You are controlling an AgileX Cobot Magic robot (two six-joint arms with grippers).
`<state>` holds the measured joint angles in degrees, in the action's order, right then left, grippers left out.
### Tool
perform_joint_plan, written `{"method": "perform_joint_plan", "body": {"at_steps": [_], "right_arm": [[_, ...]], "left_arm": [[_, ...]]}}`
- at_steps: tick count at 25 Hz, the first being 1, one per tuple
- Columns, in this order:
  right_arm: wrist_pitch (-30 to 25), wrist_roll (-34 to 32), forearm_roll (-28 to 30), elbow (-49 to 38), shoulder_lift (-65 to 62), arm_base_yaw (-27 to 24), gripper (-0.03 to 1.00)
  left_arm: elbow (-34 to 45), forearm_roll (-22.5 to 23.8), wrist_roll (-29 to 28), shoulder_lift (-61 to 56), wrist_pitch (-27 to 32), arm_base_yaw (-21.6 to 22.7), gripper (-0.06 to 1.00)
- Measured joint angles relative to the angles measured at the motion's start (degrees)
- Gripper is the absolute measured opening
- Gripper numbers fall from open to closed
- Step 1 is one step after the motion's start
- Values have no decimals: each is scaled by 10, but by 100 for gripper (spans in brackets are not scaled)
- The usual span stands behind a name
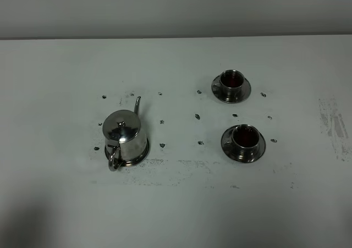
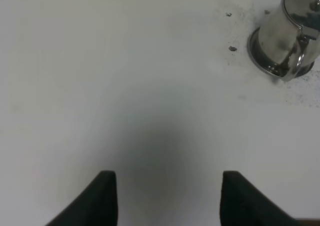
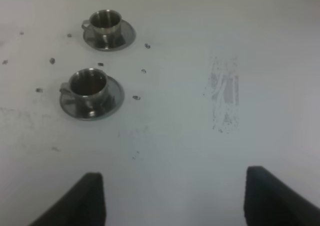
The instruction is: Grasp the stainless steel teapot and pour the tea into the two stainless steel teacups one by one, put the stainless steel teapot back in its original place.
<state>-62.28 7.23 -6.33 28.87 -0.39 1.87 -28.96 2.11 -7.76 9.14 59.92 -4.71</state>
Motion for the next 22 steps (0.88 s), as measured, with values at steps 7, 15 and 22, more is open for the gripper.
{"method": "perform_joint_plan", "body": {"at_steps": [7, 15, 22], "right_arm": [[0, 0, 0, 0, 0, 0, 59], [0, 0, 0, 0, 0, 0, 59], [0, 0, 0, 0, 0, 0, 59]], "left_arm": [[0, 0, 0, -29, 0, 0, 45], [0, 0, 0, -94, 0, 0, 45], [0, 0, 0, -93, 0, 0, 45]]}}
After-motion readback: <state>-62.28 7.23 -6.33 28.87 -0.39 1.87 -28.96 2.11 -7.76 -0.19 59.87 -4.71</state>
